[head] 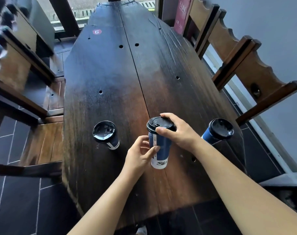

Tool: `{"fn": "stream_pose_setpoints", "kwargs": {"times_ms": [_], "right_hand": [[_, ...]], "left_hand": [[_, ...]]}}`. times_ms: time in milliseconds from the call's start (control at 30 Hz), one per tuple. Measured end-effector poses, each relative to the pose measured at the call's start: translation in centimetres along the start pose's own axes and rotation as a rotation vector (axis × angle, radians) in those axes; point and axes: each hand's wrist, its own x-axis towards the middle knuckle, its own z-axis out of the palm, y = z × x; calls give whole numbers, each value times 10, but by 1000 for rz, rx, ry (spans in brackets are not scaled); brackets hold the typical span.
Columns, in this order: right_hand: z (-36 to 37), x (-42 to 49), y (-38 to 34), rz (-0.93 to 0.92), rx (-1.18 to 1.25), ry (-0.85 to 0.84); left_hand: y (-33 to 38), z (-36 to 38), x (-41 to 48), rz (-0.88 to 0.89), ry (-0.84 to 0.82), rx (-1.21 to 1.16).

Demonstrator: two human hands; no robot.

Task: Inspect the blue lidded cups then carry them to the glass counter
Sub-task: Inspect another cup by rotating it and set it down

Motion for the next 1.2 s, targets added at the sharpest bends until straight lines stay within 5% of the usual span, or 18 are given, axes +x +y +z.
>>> {"fn": "stream_pose_setpoints", "kwargs": {"times_ms": [267,1200], "right_hand": [[-29,-38,-58,-125,164,-47],[-62,-106,-137,-226,319,-271]], "left_hand": [[58,-11,-64,89,25,-316],[114,-3,-176,226,-53,-573]]}}
